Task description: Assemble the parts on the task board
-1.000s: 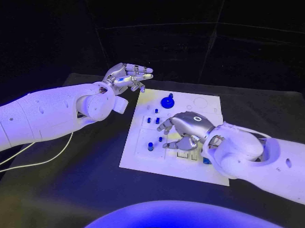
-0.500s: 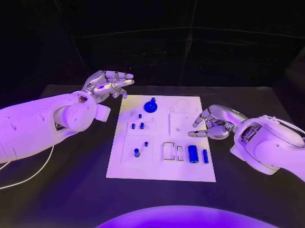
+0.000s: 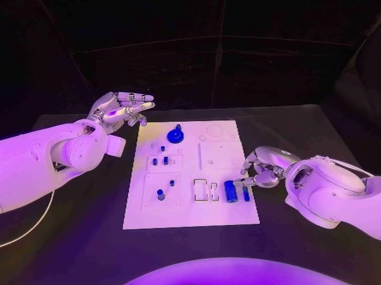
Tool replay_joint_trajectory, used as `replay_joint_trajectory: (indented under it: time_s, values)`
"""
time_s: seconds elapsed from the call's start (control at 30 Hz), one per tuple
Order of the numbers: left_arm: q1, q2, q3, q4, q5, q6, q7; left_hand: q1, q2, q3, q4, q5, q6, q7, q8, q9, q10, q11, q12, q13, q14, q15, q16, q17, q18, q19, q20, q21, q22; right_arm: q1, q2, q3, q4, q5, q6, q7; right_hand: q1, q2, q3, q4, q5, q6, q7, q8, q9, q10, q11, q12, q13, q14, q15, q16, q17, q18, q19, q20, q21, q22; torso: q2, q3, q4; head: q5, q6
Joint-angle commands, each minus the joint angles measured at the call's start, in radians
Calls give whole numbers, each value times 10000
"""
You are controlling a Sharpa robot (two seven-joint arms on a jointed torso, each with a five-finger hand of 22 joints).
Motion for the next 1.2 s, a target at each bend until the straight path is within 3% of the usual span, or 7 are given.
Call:
replay_joint_trajectory:
  time_s: [0.03, 0.13, 0.27, 0.67, 0.8, 0.9, 1.2]
  values:
    - [15, -2, 4, 3, 32, 98, 36, -63, -8, -40, -3, 23, -80, -21, 42, 13, -61, -17, 36, -4, -17, 81, 33, -5, 63, 6, 88, -67, -9, -28, 50, -90, 11, -446, 305, -295, -142, -12, -58, 4, -17, -46, -30, 70, 15, 65, 3, 50, 50, 779, 1, 64, 1124, -140, 85, -18, 51, 52, 5, -12, 14, -47, -6]
    - [14, -4, 2, 2, 32, 104, 32, -88, -10, -52, 9, 21, -85, -19, 52, 14, -70, -15, 50, -3, -23, 83, 29, -22, 62, 5, 91, -70, -11, -46, 131, -146, -27, -466, 350, -305, -171, -16, -68, 6, -19, -53, -30, 88, 18, 69, 4, 62, 77, 781, 2, 74, 1147, -142, 86, -16, 58, 62, 19, 2, 7, -22, 0]
    - [14, -12, 1, 2, 32, 106, 28, -88, -10, -52, 9, 21, -85, -19, 52, 14, -70, -15, 50, -3, -23, 83, 29, -22, 62, 5, 91, -70, -11, -97, 277, -177, -102, -476, 413, -309, -222, -14, -77, 8, -18, -62, -31, 121, 25, 77, 5, 86, 126, 784, 5, 87, 1174, -145, 87, -13, 69, 81, 17, -11, 7, -24, 3]
    - [13, -20, -3, 6, 32, 124, 16, -101, -11, -59, 15, 21, -90, -19, 57, 14, -77, -14, 59, -3, -22, 85, 35, -17, 62, 5, 93, -73, -12, -385, 853, -195, -504, -456, 366, -328, -303, 68, -62, 7, 7, -90, -30, 175, 34, 75, 7, 98, 178, 788, 8, 109, 1221, -146, 82, -9, 82, 98, 14, -10, 15, 23, 25]
    - [13, -22, -3, 5, 32, 124, 9, -101, -11, -59, 15, 21, -90, -19, 57, 14, -77, -14, 59, -3, -22, 85, 35, -17, 62, 5, 93, -73, -12, -470, 971, -195, -615, -410, 416, -336, -314, 156, -37, -5, -7, -84, -35, 224, 44, 81, 5, 111, 221, 791, 9, 122, 1249, -147, 80, -6, 92, 112, 16, -6, 8, 140, -10]
    - [13, -27, -3, 11, 32, 127, -7, -101, -11, -59, 15, 21, -90, -19, 57, 14, -77, -14, 59, -3, -22, 85, 35, -17, 62, 5, 93, -73, -12, -520, 1055, -195, -713, -423, 611, -363, -175, 228, -5, -40, 5, -82, -43, 289, 57, 85, -2, 122, 273, 791, 6, 130, 1267, -148, 77, -5, 105, 129, 14, -10, 0, 227, -31]
    - [12, -57, -4, 26, 32, 112, -24, -105, -4, -58, 17, 24, -95, -20, 63, 15, -85, -15, 68, -3, -23, 86, 37, -18, 62, 5, 94, -74, -13, -588, 1192, -195, -866, -688, 957, -447, 469, 362, 18, -162, 162, -6, -82, 518, 106, 128, -34, 159, 453, 799, -13, 165, 1356, -150, 62, -12, 134, 170, 12, -8, 9, 225, -86]
